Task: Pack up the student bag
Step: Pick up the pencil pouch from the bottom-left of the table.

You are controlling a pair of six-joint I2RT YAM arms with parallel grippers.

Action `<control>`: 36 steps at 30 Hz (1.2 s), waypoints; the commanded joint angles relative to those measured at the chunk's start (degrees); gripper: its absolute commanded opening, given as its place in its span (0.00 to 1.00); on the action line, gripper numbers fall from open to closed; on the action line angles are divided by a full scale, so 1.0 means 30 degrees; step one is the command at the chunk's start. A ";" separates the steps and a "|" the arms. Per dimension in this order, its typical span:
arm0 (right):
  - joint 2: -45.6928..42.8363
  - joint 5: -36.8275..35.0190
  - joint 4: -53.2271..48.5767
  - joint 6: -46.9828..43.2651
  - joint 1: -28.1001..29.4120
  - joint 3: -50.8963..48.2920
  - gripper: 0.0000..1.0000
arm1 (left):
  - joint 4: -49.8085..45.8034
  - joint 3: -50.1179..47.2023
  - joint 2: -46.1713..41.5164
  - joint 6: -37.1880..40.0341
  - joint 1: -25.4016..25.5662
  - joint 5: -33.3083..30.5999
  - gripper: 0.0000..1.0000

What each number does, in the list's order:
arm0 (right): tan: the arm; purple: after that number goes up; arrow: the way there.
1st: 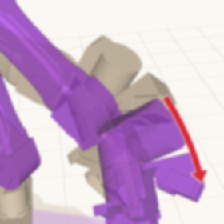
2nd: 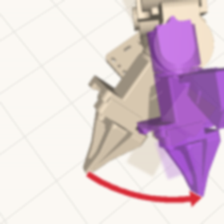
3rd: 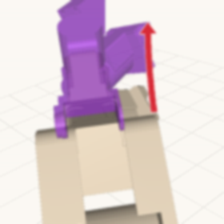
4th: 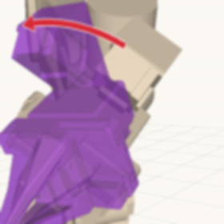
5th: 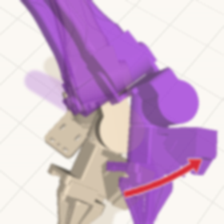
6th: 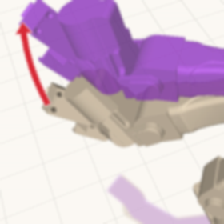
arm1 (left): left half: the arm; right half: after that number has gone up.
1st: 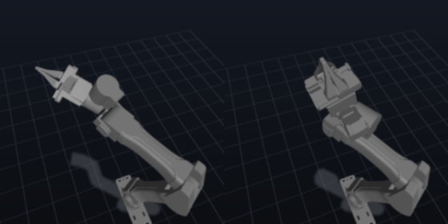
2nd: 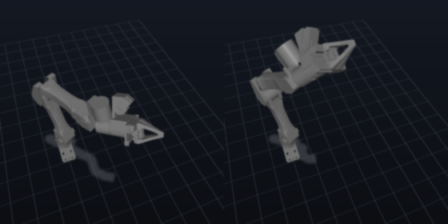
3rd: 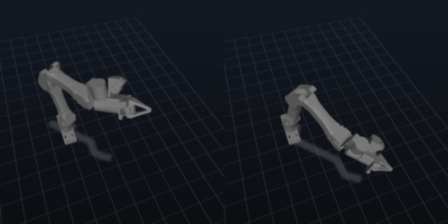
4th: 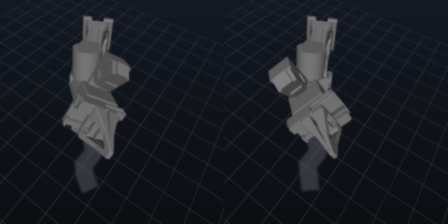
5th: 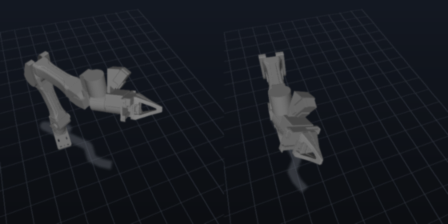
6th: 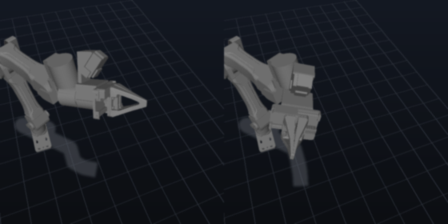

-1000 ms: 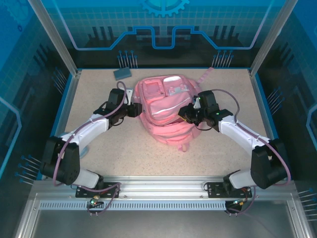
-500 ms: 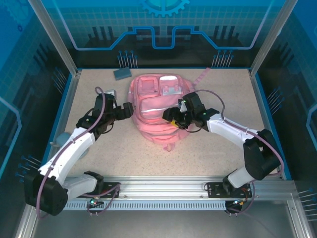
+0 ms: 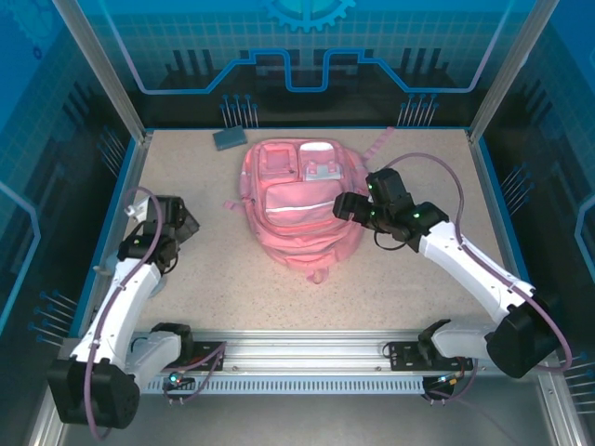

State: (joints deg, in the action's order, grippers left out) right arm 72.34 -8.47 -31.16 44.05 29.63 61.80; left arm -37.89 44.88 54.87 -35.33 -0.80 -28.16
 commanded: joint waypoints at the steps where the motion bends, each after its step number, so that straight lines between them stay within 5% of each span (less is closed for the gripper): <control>1: 0.0193 -0.0873 -0.1289 -0.1052 -0.0061 0.0952 0.95 | -0.1086 -0.0715 -0.0229 -0.1728 -0.1407 -0.1205 0.99; 6: 0.0683 0.0286 -0.1383 -0.1446 -0.0038 0.1724 0.98 | -0.0383 -0.1734 0.0292 -0.2232 -0.3584 -0.1125 0.99; 16: 0.1100 0.1080 -0.1212 -0.1749 -0.0032 0.2215 1.00 | 0.3007 -0.3298 0.2506 -0.2153 -0.9018 0.4313 0.99; 36: 0.2159 0.1095 -0.0570 -0.0826 -0.0058 0.2676 0.99 | 0.4300 -0.2923 0.6760 -0.2579 -0.9995 0.5161 0.98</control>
State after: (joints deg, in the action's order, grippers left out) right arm 78.48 -5.52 -33.39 41.08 29.58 68.16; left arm -25.41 35.83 74.39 -42.13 -30.28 -14.22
